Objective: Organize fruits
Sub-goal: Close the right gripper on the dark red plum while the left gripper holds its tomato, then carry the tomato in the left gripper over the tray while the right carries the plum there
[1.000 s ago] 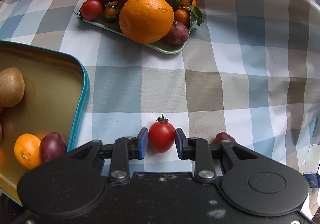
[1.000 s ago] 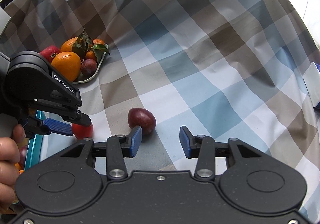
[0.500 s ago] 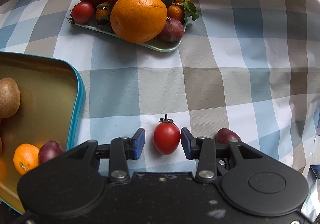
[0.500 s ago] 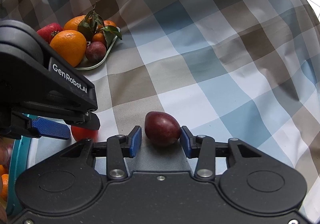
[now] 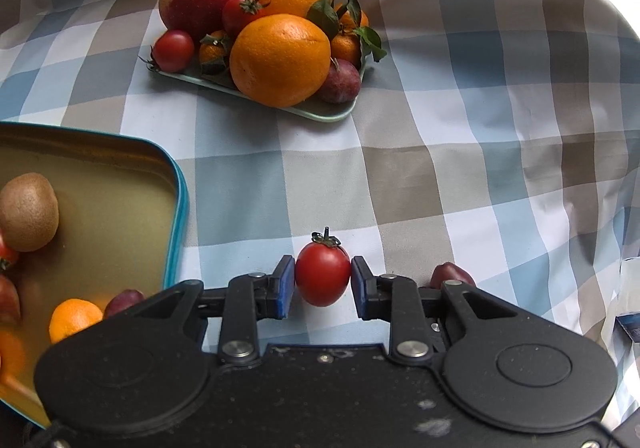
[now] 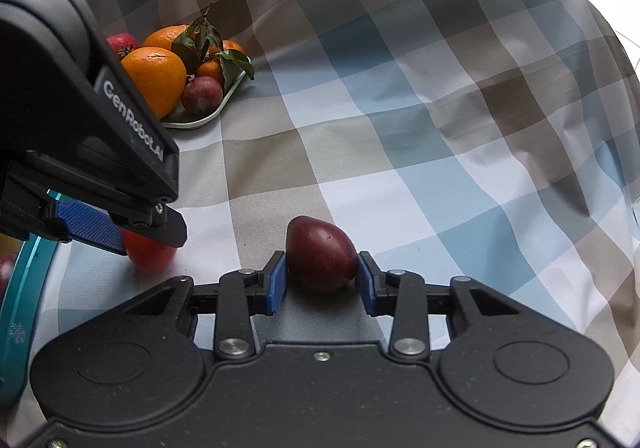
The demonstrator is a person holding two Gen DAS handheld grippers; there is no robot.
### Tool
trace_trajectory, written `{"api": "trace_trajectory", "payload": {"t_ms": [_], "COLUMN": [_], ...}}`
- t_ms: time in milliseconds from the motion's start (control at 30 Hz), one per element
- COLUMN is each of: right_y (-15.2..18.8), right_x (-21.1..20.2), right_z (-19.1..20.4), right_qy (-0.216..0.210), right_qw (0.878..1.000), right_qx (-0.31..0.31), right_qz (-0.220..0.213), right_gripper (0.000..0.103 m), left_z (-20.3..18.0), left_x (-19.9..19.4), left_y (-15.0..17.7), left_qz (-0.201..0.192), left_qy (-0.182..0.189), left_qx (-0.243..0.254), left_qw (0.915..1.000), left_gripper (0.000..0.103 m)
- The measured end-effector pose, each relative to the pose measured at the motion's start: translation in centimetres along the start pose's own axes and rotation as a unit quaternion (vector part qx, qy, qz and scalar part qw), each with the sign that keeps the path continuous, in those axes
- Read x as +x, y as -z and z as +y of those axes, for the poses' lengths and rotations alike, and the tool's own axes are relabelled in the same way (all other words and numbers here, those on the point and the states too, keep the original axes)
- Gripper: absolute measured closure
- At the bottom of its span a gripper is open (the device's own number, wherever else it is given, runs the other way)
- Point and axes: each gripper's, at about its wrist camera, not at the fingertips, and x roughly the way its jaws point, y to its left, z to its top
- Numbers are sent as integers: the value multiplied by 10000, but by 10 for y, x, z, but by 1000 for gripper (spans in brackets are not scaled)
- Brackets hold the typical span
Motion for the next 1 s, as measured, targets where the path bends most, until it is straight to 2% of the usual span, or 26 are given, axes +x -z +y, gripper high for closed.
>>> {"api": "trace_trajectory", "payload": {"t_ms": [133,300,400,500,633,800,1000], "right_y": [-3,-11,-20,-31,-47,-60,-67], "right_x": [0,-5,-19,-32,-44,-52,-52], "right_z": [3,3,11,20,34,63,102], "right_qy": [92,19,-164,-376,-723,-1150,-1565], "right_qw": [9999,9977,9978,9970,9948,9913,9866], "right_qx": [86,655,641,595,583,366,101], "right_qz": [45,150,-103,-335,-420,-535,-459], "right_gripper": [57,57,57,57,57,57,57], "left_z": [20,47,60,72,94,119,142], "left_x": [-32,-63,-84,-98,-101,-104,-110], "left_y": [-7,-15,-17,-17,-20,-21,-21], "left_qz": [-426,-876,-1173,-1407,-1456,-1435,-1453], "left_qy": [-68,-581,-752,-1112,-1440,-1598,-1672], "left_qx": [-132,-380,-446,-370,-414,-528,-659], "left_qw": [9990,9937,9892,9831,9779,9752,9729], "left_gripper": [75,75,75,74,74,74,74]}}
